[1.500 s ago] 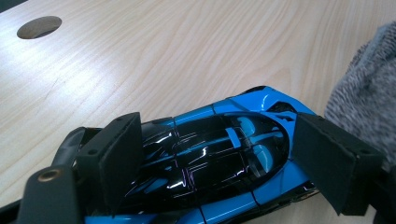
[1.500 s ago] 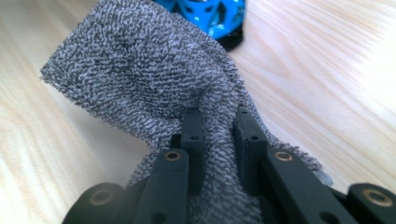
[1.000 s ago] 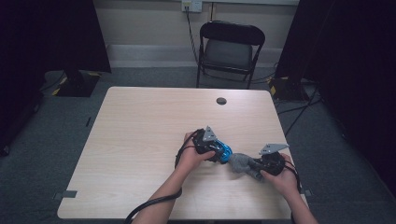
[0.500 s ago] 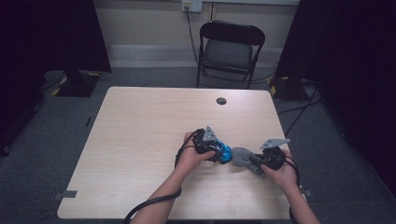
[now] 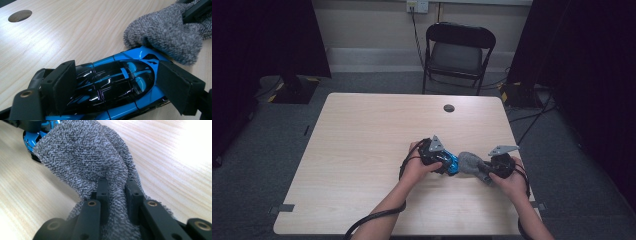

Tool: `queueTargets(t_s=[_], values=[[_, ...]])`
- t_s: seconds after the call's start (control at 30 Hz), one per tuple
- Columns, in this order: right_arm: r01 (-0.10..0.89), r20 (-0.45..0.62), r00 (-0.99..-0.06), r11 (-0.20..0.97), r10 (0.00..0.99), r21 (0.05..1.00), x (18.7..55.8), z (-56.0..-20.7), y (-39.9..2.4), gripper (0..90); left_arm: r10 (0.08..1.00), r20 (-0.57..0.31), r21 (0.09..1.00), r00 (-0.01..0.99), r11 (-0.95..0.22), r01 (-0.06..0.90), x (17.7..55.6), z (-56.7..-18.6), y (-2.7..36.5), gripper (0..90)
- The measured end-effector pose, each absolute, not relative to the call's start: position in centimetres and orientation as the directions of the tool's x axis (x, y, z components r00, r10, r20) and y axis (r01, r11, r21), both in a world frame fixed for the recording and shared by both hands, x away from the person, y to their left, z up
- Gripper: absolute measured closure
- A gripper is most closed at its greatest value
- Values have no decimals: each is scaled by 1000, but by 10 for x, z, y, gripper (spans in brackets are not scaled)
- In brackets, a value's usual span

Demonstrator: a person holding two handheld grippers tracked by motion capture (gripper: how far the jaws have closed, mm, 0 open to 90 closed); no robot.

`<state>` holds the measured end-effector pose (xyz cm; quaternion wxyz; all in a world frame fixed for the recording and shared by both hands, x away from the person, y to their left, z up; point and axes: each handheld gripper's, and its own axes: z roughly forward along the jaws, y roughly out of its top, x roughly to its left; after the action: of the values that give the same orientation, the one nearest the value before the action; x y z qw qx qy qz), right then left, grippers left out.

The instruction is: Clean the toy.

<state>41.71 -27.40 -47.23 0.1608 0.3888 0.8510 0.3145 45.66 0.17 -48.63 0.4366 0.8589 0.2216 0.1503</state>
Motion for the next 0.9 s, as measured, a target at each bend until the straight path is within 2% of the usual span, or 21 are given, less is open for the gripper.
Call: queueTargets(t_s=[0.23, 0.53, 0.9], values=[[575, -22, -625, 479, 780, 663, 420, -468, -274, 762, 512, 61, 817, 857, -519, 252, 457, -486, 1, 167], [600, 19, -557, 386, 830, 700, 427, -460, -284, 754, 508, 57, 818, 859, -517, 252, 457, -486, 2, 166], [596, -1, -530, 373, 848, 711, 462, -453, -257, 751, 499, 54, 824, 865, -511, 244, 456, -487, 1, 166]])
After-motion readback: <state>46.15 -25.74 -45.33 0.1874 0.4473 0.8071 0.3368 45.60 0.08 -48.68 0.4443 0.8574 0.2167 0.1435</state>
